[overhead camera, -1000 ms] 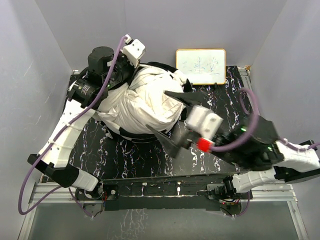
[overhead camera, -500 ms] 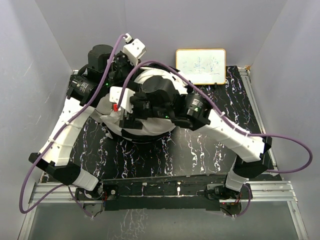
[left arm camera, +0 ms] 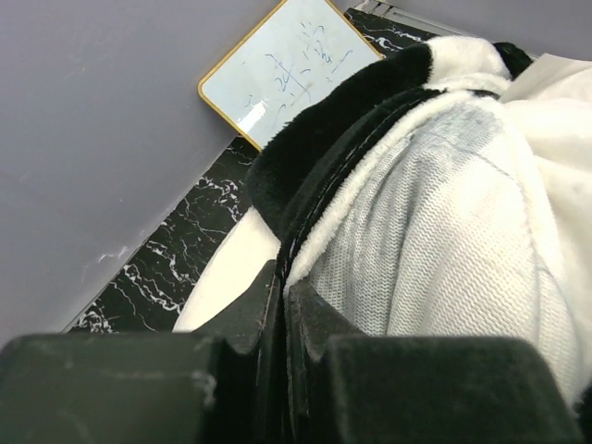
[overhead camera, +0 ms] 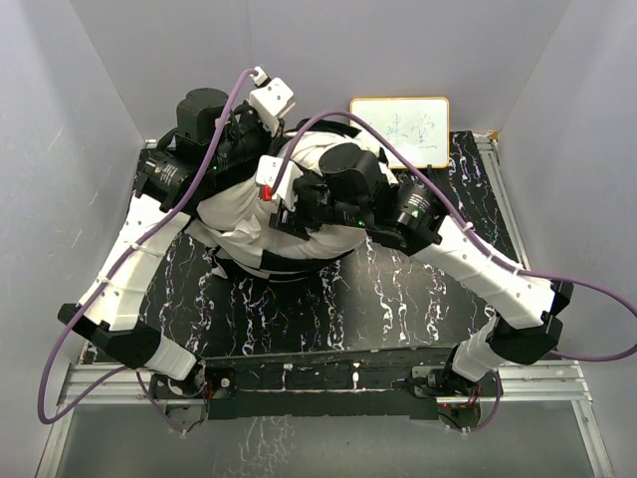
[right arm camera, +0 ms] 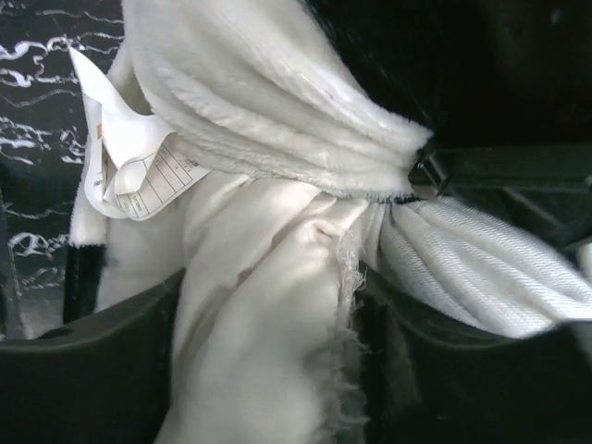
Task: Remove the pillowcase from the pillow
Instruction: Remove the pillow from the pillowcase.
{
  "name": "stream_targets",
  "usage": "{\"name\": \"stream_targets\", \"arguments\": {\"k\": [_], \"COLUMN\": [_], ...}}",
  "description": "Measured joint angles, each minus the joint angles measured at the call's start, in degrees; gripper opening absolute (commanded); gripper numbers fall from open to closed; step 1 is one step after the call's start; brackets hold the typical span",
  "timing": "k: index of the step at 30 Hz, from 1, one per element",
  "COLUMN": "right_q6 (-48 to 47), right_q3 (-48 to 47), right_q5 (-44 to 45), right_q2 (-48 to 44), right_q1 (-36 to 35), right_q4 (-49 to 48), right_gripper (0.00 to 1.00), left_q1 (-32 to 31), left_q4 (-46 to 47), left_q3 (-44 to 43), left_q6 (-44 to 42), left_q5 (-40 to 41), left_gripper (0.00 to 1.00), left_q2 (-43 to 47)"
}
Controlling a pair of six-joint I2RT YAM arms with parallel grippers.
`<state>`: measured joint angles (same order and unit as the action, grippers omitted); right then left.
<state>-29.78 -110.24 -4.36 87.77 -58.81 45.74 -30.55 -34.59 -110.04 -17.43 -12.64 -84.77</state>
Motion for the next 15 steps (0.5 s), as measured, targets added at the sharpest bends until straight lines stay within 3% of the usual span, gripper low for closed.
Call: {"name": "stream_targets", "arguments": {"k": [2,3,9,15], "right_q6": [0.57,1.40,7.76,12.07], "right_q3": [1.11,1.68,5.79,10.91], "right_q5": [-0.46,-0.72,-4.33,-10.05], "right_q2": [0.09,0.22,0.20,-1.88], "right_q1": [0.81,1.29,6.56,9.84], "right_q4": [-1.11,-2.01,-11.06,-16.39], "right_gripper": [0.13,0.09,0.08,0.08], "left_q1": [0.07,0.07,0.04,-0.15], "left_q4": [-0.66,-1.05,-2.75,0.07], "left_q3": [-1.03,-1.70,-5.75,1.27], "left_q6": [-0.57,-0.76,-4.57,-12.85], "left_q5": [0.00,-0.02,-0.46,1.95], "left_gripper": [0.00,0.00,0.00,0.00], "left_q2": [-0.04,-0.07,1.29,8.13]}}
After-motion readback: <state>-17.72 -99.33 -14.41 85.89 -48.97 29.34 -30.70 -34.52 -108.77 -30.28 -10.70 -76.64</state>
